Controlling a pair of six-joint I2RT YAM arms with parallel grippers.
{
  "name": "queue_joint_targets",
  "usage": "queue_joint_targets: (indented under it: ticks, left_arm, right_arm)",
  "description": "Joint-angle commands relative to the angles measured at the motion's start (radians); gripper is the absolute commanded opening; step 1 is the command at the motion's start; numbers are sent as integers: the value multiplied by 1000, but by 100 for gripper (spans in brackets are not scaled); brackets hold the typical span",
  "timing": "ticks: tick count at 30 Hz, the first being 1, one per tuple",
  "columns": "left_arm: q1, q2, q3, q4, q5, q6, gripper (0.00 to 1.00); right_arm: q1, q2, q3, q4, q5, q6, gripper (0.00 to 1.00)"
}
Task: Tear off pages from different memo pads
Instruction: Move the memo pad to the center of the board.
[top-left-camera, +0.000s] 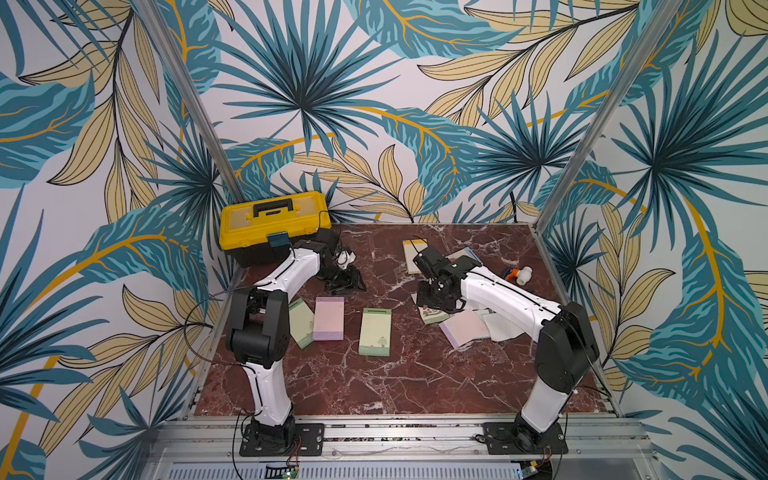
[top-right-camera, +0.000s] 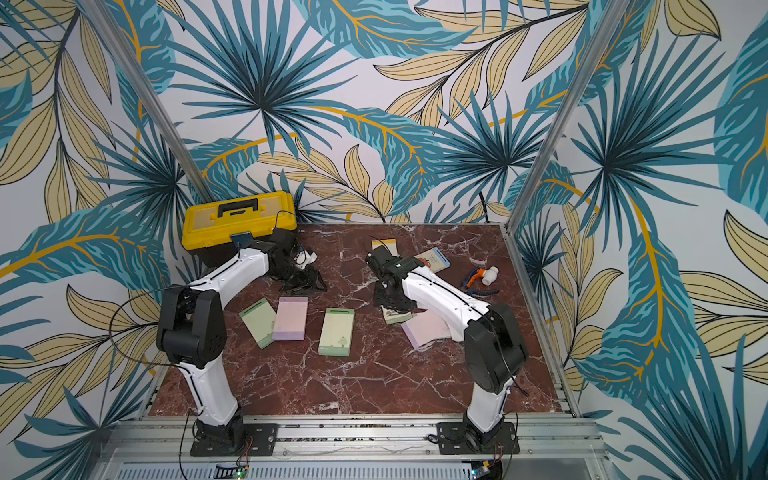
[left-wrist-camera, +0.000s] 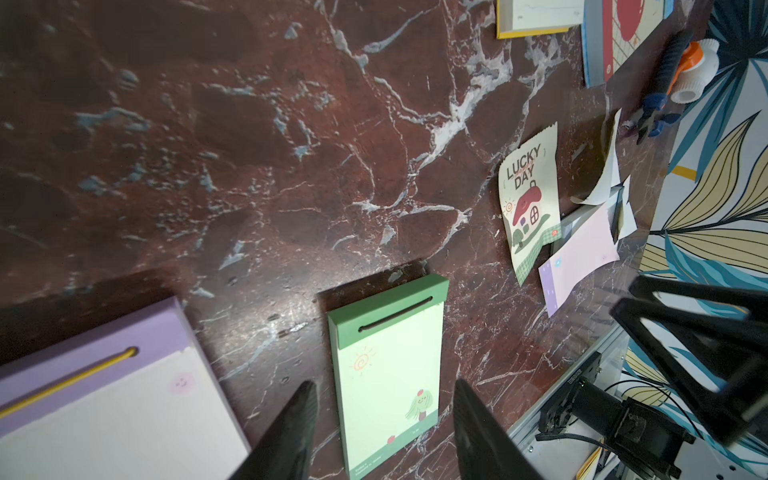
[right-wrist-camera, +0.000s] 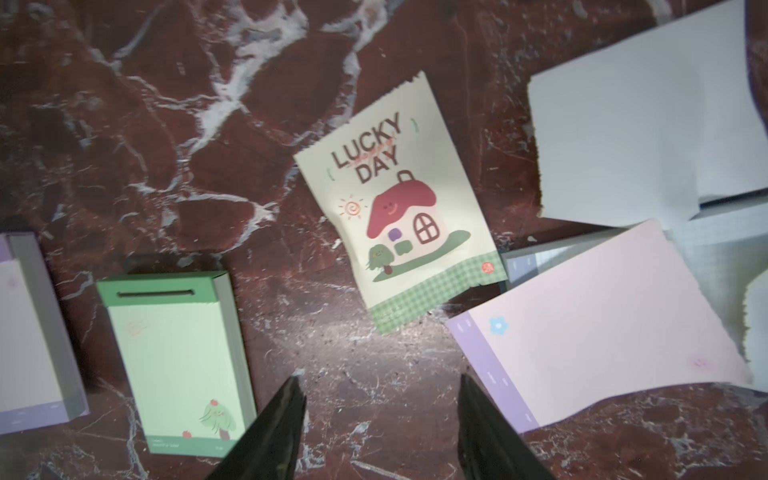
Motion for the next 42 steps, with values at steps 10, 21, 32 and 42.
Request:
queue_joint_targets:
  ticks: [10,21,32,42]
  left_arm:
    - [-3,1,105,25,23,-40,56]
    - [-20,190,290,193,21,-164,61]
    - [-9,300,419,226,42,-213,63]
    - [22,354,453,240,87,-213,63]
  right_arm:
    - [-158,-45,-102,41,-132,-101,62]
    - [-220,146,170,63,-182,-189,74]
    - [-273,531,633,108,-200,-228,99]
    - [-282,724,740,286,-232,-211,96]
